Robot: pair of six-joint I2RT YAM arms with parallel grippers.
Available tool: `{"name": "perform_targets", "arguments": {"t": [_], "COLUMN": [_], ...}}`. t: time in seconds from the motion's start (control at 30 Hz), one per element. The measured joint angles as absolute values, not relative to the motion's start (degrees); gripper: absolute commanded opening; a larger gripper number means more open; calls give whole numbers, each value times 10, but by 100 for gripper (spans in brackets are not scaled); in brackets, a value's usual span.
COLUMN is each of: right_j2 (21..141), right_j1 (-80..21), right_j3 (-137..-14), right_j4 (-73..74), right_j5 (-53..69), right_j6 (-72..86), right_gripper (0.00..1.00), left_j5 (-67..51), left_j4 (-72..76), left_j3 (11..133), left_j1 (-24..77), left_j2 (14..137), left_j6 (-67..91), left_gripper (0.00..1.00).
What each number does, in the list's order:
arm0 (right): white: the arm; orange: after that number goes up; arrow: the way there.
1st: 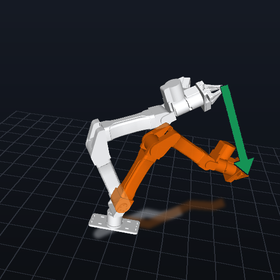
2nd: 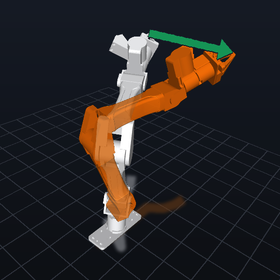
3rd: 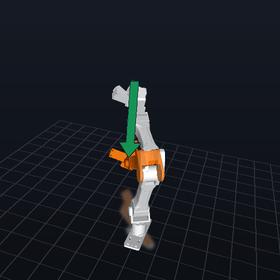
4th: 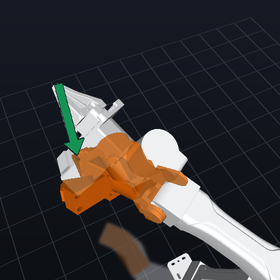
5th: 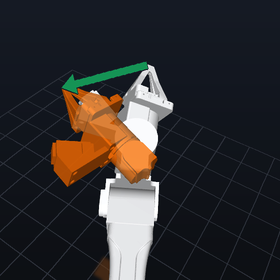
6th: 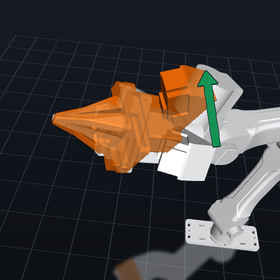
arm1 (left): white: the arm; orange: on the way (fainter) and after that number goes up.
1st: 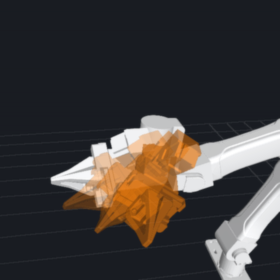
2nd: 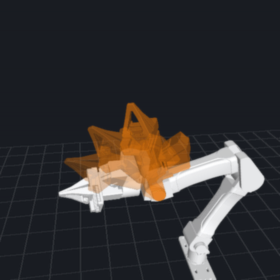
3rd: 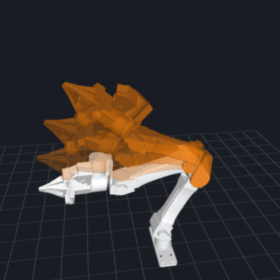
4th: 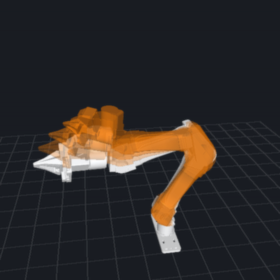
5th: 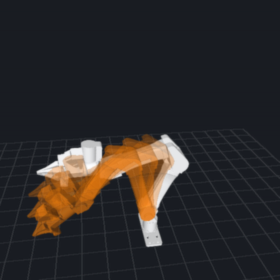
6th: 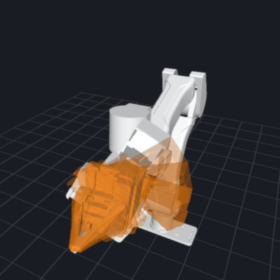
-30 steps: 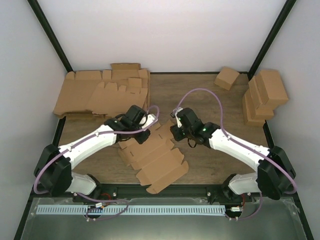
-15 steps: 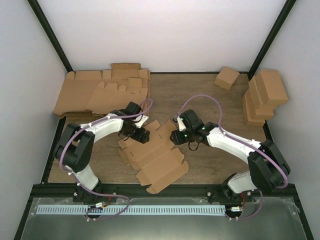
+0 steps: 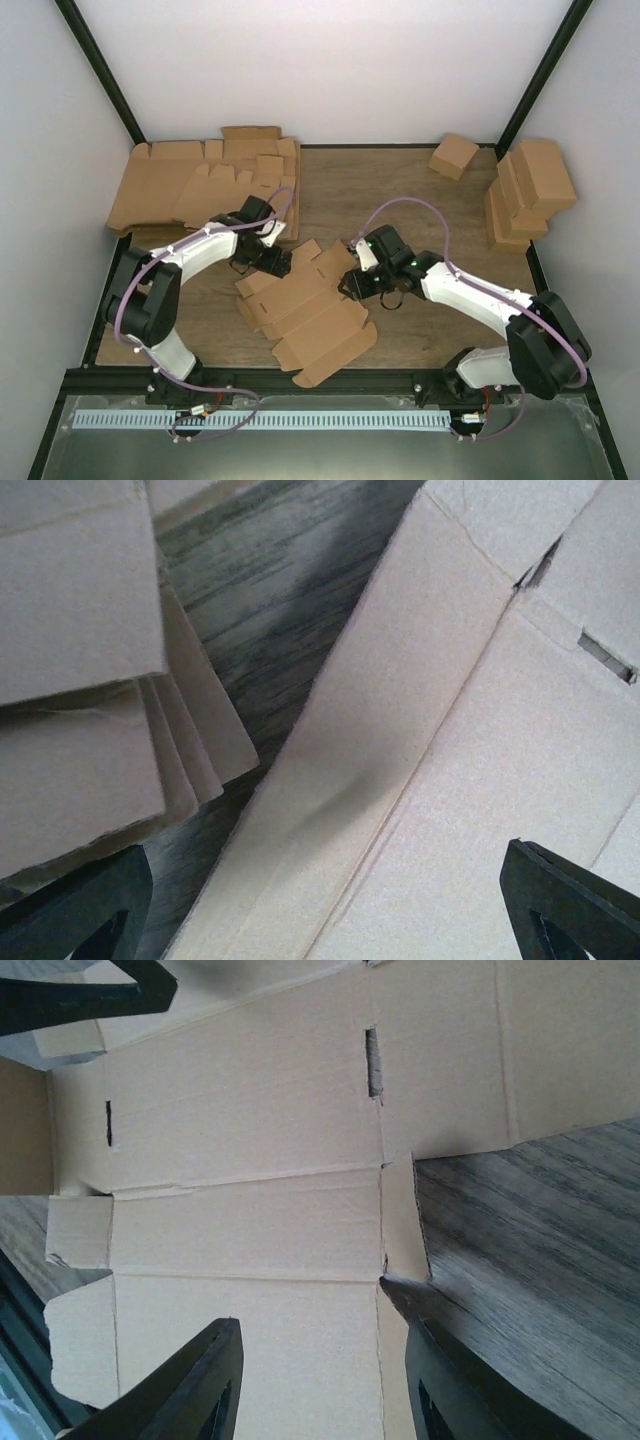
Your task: Fold the paper box
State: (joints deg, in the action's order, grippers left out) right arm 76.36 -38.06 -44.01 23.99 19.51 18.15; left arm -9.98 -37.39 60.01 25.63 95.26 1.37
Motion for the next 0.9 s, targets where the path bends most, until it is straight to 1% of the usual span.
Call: {"name": "perform_targets", "arguments": {"t": [0.3,0.37,0.43,0.5,0.53,0.63,0.7,0.8,0.9], "right_j2": [750,749,744,736,731,721,715,712,712], "right_j1": [-381,-381,-381,-382,-383,-384,-385,-392,-411], "right_j3": [-440,-440,-440,-440,-440,-440,-440,-440,-435], "right_j4": [250,251,253,254,255,260,265,268,262], "right_j5": [212,217,222,228,230,240,254,286,328], "right_j6": [181,181,181,180,180,177,175,171,169], "right_gripper": [48,49,49,49,49,49,48,39,23], "left_j5": [-150,-155,-159,-168,-172,-182,-182,-182,-183], "left_j4": [-387,-389,-390,-391,-392,-393,-393,-393,-392], "left_j3": [600,600,600,600,600,600,599,599,600], "left_j1": [252,249,245,242,241,240,240,240,239], "left_j2": [978,982,983,983,983,983,983,993,1004], "left_j6": [-1,-2,-3,-6,-7,-8,-8,-7,-7], "left_gripper": [97,94,86,84,84,92,92,85,71]}}
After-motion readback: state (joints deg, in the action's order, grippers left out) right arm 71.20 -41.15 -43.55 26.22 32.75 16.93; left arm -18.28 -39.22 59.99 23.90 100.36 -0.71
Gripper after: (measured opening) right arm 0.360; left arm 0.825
